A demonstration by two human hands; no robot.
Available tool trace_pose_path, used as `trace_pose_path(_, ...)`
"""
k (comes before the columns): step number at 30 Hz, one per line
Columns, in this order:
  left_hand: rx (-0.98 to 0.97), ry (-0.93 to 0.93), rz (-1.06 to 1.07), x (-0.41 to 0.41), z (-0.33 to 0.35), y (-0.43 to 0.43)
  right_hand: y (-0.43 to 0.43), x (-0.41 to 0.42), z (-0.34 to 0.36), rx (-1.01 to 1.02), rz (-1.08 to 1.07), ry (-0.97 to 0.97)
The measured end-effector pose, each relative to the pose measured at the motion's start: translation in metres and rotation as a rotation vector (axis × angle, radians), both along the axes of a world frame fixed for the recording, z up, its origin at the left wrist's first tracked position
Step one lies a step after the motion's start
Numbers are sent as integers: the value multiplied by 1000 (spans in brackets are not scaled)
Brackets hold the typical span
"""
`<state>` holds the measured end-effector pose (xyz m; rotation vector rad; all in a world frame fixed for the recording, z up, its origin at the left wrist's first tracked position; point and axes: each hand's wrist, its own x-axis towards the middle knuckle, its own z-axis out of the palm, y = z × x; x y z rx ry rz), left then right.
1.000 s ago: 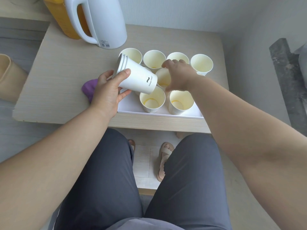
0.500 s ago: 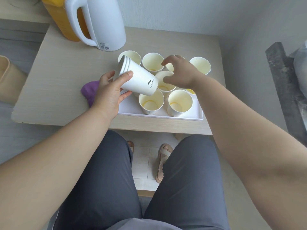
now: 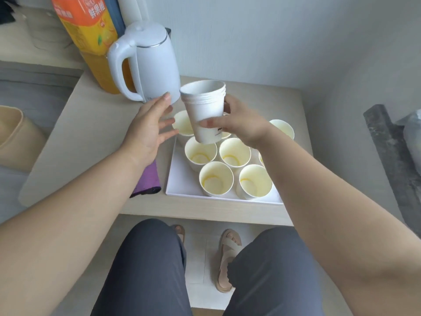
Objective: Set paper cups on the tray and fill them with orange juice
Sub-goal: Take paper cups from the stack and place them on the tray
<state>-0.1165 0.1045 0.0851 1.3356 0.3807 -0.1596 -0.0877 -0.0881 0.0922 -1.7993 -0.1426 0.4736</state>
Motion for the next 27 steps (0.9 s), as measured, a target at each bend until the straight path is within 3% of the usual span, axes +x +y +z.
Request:
trace_pose_path(3, 290, 119, -19, 42, -28, 21, 4, 42, -3, 157, -145, 112)
trace_pose_path(8, 756, 369, -187, 96, -90, 54, 25, 110, -23, 109, -357, 114)
trace_pose_path(12, 1007, 506, -284, 125, -111, 54, 43, 153, -51, 35, -403, 90)
trace_pose_path(18, 1089, 657, -343, 142, -133, 47, 53, 195, -89, -35, -504, 87)
trace_pose_path(27, 1186, 690, -414, 149, -141, 42, 72, 218, -112, -48, -605, 116)
